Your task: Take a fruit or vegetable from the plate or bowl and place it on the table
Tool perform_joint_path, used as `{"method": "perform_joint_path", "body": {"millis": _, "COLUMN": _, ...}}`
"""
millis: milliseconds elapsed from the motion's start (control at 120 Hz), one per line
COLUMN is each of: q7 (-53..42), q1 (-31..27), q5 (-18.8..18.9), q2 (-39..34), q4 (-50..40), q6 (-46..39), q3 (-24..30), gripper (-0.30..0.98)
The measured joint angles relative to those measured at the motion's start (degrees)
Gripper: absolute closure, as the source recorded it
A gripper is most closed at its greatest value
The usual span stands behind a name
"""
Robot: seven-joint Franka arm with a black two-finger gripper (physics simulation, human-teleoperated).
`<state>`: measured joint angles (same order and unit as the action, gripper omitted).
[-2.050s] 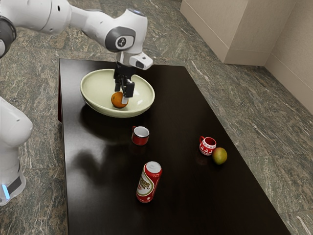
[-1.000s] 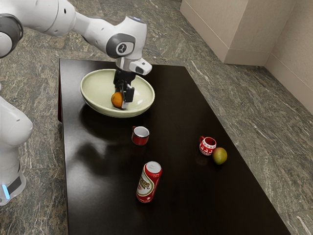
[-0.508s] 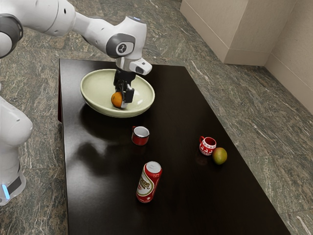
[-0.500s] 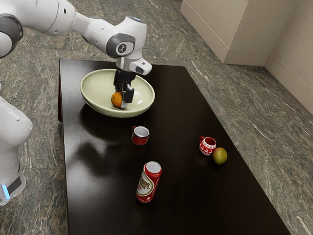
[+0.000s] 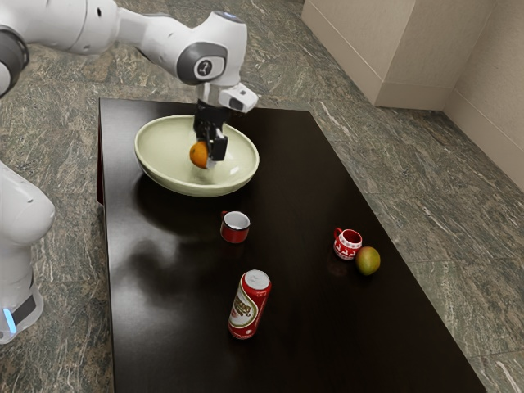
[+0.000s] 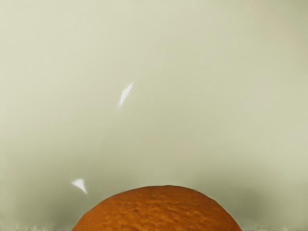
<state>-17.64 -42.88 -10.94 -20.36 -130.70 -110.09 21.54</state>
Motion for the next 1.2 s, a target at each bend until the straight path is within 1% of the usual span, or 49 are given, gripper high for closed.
{"method": "perform_joint_path", "body": {"millis": 275, "q7": 0.08, "q1": 0.48, "q5": 1.72, "q2": -0.63, "q4": 10.94, "q6": 5.84, "q3": 0.07, "gripper": 0.26}}
{"method": "perform_joint_path", "body": {"millis": 342, "q7": 0.11, "q1": 1.35, "q5": 1.89, "q2": -0.63, "q4": 12.29, "q6": 6.65, "q3": 0.4, "gripper": 0.26}}
{"method": "perform_joint_path", "body": {"millis": 575, "q7": 0.66, "q1": 5.62, "q5": 2.0, "q2": -0.7, "q4": 12.89, "q6": 7.81, "q3": 3.56, "gripper": 0.26}}
{"method": "perform_joint_path", "body": {"millis": 867, "q7": 1.89, "q1": 13.31, "q5": 1.57, "q2": -0.44, "q4": 12.9, "q6": 8.17, "q3": 4.29, "gripper": 0.26}}
{"method": "perform_joint_path", "body": {"millis": 1083, "q7": 2.73, "q1": 14.21, "q5": 0.6, "q2": -0.02, "q4": 13.91, "q6": 7.56, "q3": 8.84, "gripper": 0.26}}
{"method": "perform_joint_path", "body": {"millis": 1200, "q7": 3.3, "q1": 14.31, "q5": -0.13, "q2": 0.42, "q4": 14.34, "q6": 5.8, "q3": 11.41, "gripper": 0.26}}
